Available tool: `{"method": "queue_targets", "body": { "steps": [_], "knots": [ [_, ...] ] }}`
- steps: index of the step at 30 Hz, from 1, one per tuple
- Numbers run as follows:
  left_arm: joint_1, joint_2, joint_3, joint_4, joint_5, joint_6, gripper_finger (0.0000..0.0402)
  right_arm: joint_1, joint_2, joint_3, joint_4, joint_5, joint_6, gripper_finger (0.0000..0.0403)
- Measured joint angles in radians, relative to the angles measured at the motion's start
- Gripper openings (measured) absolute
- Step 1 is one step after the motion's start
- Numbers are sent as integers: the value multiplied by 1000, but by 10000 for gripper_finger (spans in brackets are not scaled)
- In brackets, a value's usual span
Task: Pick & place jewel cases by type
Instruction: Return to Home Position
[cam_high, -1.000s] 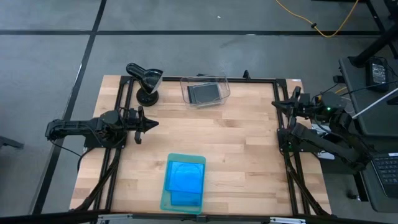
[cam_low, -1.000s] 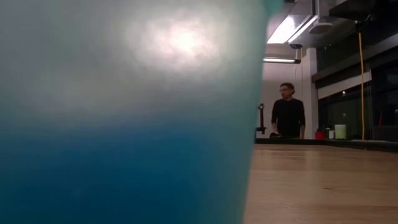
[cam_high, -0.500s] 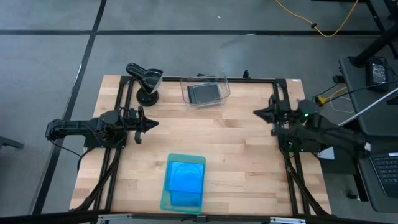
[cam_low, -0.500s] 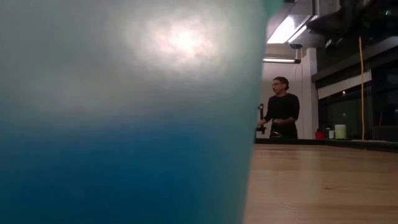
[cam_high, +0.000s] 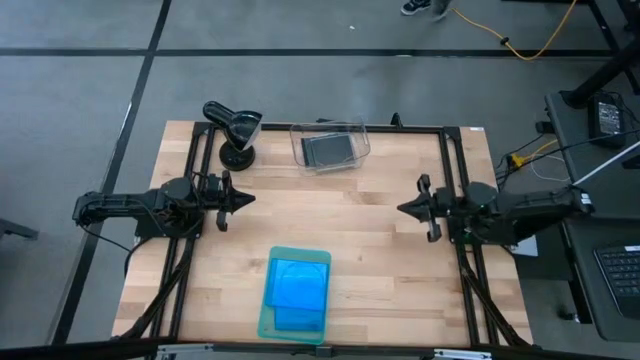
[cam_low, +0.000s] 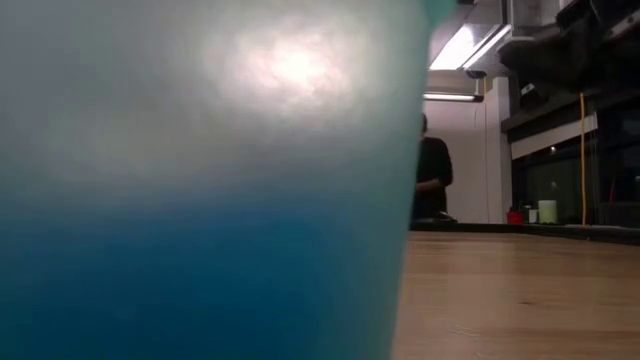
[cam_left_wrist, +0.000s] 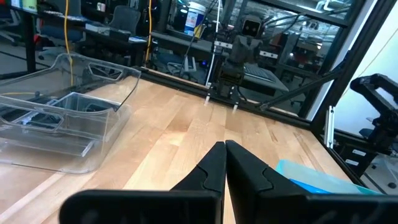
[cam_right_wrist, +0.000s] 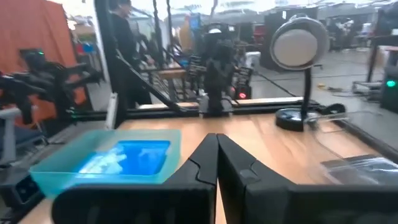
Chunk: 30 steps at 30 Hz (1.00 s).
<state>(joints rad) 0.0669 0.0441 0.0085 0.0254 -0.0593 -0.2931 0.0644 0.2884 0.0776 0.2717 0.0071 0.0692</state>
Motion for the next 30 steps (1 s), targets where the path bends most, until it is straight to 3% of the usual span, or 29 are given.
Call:
{"method": "queue_targets", "body": {
  "steps": [4, 10, 18, 23, 27, 30],
  "knots": [
    [0, 0, 0, 0, 0, 0, 6, 27, -62, -72, 87, 0, 6, 7],
    [0, 0, 0, 1, 0, 0, 6, 27, -112, -71, -40, -11, -31, 7],
    [0, 0, 0, 1, 0, 0, 6, 27, -107, -70, -215, -220, -81, 7],
    [0, 0, 0, 1, 0, 0, 6, 27, -101, -70, -221, -202, -65, 7],
    [0, 0, 0, 1, 0, 0, 6, 27, -101, -70, -226, -166, 120, 11],
    [0, 0, 0, 1, 0, 0, 6, 27, -102, -70, -226, -169, 109, 18]
  ]
}}
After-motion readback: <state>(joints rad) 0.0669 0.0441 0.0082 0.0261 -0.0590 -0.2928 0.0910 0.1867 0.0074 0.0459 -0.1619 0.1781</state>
